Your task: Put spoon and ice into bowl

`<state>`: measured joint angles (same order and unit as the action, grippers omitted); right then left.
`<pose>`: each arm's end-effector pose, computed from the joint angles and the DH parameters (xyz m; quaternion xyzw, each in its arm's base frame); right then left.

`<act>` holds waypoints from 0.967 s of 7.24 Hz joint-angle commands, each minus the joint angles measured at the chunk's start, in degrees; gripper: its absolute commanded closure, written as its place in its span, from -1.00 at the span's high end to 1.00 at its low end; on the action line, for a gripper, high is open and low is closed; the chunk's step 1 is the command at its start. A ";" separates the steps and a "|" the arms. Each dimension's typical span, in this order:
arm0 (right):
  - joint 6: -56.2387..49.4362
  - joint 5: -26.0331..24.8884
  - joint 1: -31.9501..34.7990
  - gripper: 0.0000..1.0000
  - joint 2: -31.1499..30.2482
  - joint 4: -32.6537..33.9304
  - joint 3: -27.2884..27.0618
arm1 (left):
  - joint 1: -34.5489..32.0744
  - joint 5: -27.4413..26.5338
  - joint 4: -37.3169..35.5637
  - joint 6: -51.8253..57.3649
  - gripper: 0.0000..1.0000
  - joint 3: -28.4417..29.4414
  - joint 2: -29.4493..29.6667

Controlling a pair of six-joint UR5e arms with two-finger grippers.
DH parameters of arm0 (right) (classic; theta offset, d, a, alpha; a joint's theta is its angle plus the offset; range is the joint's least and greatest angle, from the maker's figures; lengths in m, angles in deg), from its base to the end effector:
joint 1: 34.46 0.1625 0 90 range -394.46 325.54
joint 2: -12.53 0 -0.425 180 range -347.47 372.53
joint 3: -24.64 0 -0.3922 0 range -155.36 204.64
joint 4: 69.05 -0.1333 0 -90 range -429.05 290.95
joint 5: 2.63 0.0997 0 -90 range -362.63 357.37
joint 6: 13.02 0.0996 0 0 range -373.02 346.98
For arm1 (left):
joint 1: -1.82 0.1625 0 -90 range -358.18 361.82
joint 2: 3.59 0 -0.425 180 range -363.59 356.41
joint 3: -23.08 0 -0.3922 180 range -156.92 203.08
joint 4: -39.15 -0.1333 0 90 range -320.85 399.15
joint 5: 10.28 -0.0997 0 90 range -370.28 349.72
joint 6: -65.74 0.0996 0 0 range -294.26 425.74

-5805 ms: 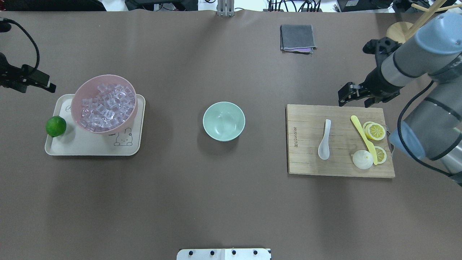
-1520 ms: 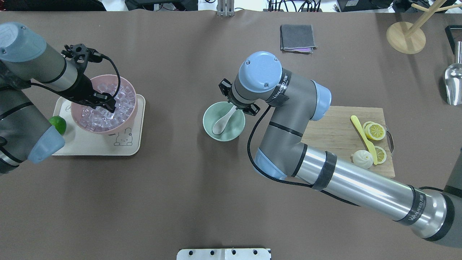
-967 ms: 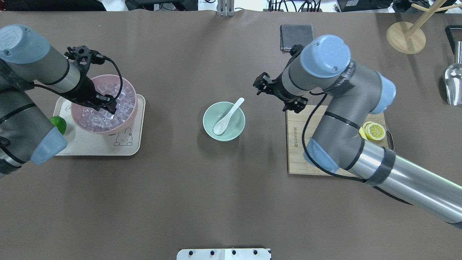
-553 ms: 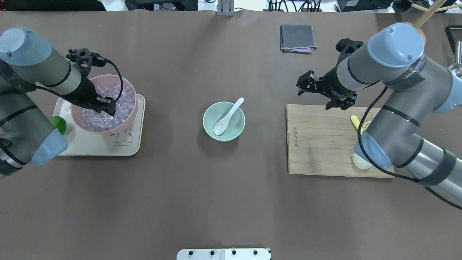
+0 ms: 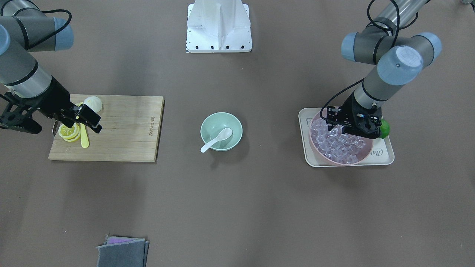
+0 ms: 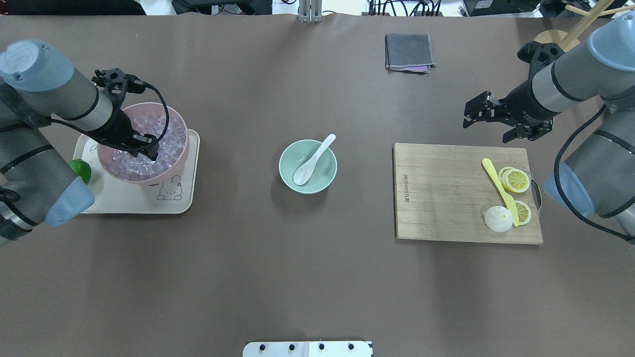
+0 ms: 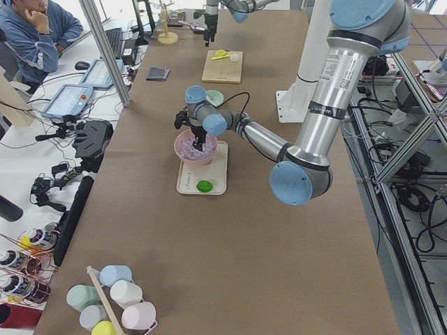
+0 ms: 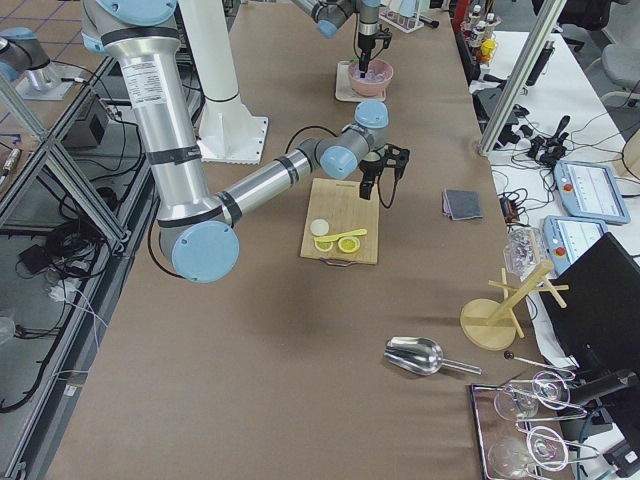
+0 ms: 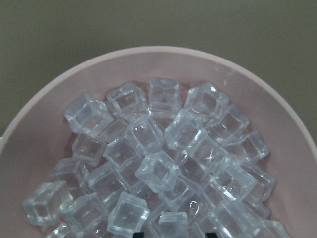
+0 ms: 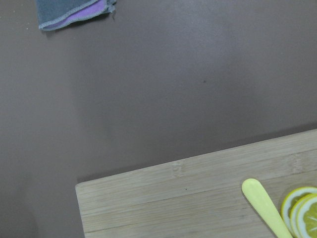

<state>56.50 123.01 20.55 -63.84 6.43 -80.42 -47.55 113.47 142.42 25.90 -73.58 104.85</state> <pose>-0.2665 -0.5120 0.3780 -0.0104 -0.4514 0.1551 0.8787 0.3440 -0.5207 0.4023 0.0630 0.4124 0.1016 0.9031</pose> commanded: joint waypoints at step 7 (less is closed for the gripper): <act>-13.44 6.90 8.80 1.00 -5.36 0.10 0.12 | 0.94 0.70 -0.26 0.38 -1.00 0.34 1.15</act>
<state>43.39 129.75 29.11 -69.07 6.53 -80.35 -46.62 113.89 142.38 26.14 -73.06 105.32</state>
